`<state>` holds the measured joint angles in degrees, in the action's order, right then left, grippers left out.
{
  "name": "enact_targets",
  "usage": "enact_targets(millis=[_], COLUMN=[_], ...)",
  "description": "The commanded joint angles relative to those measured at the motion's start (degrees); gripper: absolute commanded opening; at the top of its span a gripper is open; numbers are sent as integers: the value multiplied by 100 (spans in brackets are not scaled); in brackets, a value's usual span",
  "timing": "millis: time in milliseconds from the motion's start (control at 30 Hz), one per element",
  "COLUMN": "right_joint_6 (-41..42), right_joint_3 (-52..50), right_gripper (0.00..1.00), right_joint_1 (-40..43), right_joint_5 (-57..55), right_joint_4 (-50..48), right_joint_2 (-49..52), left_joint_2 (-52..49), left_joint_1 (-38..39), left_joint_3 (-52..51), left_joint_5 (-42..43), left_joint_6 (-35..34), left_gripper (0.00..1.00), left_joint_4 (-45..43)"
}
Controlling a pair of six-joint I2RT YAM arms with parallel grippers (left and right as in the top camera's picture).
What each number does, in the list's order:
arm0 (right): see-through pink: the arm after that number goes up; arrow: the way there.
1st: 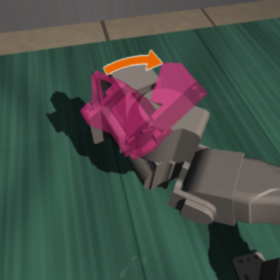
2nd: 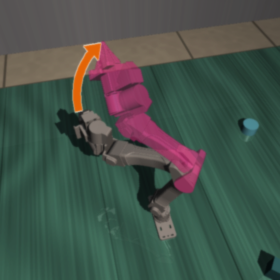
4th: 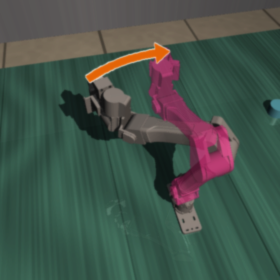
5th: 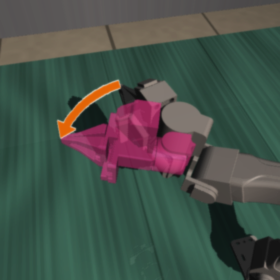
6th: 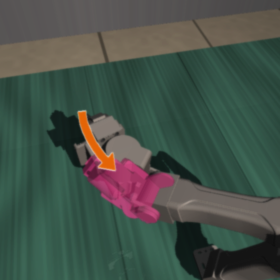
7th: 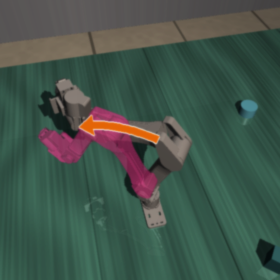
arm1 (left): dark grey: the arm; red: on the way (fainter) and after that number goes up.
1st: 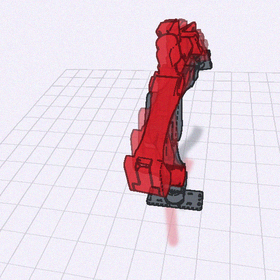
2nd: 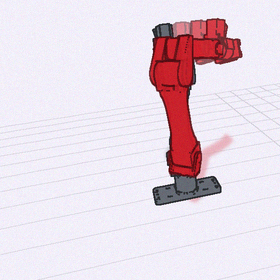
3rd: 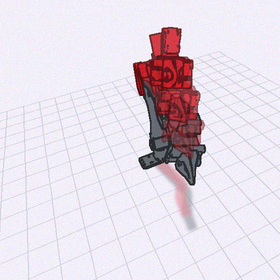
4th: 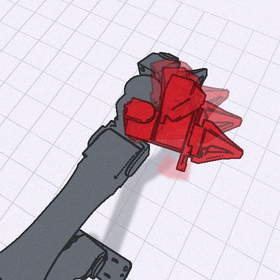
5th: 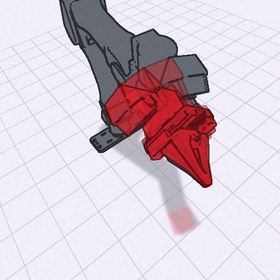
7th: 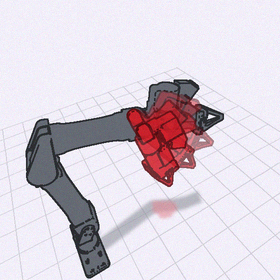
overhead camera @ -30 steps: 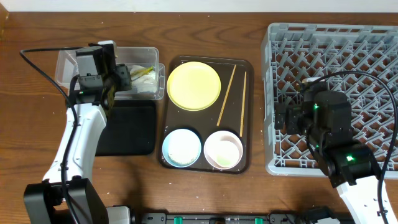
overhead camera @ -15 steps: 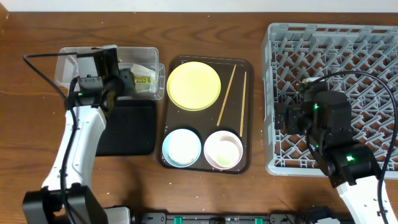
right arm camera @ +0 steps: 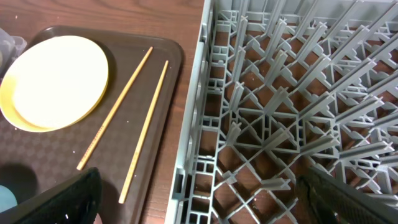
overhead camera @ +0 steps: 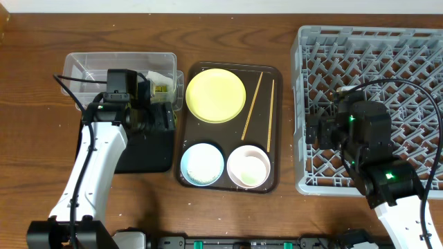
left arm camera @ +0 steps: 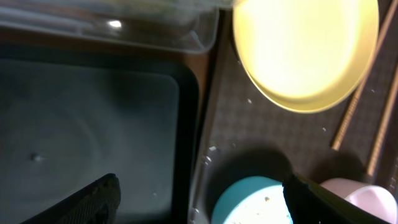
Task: Sort waste into correct bins and load items into the dishwasher rack
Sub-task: 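Carry the wrapper left and release it into the clear bin, then grasp the rim of the light-blue rice bowl with the left gripper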
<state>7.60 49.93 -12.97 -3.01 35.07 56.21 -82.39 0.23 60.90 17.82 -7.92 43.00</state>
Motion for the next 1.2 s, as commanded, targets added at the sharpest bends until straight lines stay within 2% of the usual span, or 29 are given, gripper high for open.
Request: enact_targets(millis=[0,200,500,800,900,1167], right_joint_6=[-35,-35,-35,-33,-33,-35], right_joint_3=[133,133,133,133,133,133], right_gripper=[99,99,99,99,99,99], right_joint_1=[133,133,133,133,133,133], right_joint_5=[2,2,2,2,2,2], right_joint_4=[-11,-11,-11,-9,-11,-7], right_joint_2=[7,7,7,7,7,7], left_joint_2=[37,37,31,-72,-221,-887], left_joint_1=[28,345,1443,2284,2430,2669], left_joint_3=[83,83,83,-155,-155,-155], left_joint_5=[509,575,544,-208,-232,-229], left_joint_6=[-55,-55,-55,-142,-463,-1910], left_gripper=[86,86,82,80,77,76], left_joint_4=[46,57,225,385,267,-87])
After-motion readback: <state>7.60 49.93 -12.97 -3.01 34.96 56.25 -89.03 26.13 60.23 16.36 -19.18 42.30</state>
